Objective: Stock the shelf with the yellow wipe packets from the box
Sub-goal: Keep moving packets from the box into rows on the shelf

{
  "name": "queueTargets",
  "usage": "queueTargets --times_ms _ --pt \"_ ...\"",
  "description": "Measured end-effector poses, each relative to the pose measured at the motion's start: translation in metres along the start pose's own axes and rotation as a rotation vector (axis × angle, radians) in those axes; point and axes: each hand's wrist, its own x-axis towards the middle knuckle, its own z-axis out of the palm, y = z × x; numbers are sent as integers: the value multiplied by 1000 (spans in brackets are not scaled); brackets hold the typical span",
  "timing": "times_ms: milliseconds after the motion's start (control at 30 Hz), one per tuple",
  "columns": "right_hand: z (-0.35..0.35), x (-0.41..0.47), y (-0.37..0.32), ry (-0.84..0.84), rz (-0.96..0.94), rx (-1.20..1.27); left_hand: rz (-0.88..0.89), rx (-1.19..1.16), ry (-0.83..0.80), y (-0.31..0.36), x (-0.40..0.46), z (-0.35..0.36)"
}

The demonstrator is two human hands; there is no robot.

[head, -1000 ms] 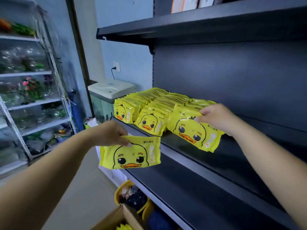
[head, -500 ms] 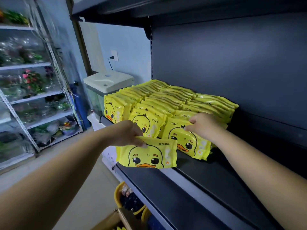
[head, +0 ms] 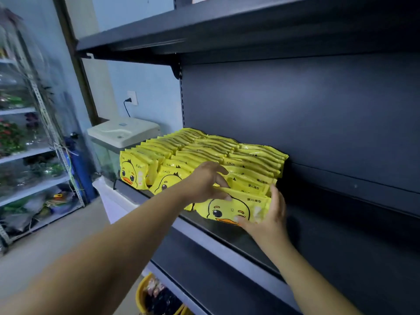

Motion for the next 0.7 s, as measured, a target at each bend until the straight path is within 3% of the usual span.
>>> queueTargets --times_ms 100,167,300,367,467,533,700 --pt "12 -1 11 -18 254 273 27 130 127 2 5 22" --pt "16 1 19 33 277 208 1 91 218 -5 6 38" --pt "19 -3 13 43 318 78 -373 -209 463 5 -17 62" --pt "20 -6 7 50 304 -2 -505 -230 513 9 -32 82" --pt "22 -7 7 41 257 -84 -615 -82 438 3 -44 97" --pt "18 -6 3 9 257 -14 -749 -41 335 -12 -43 96" --pt "18 13 14 -68 298 96 -715 95 155 -39 -31 81"
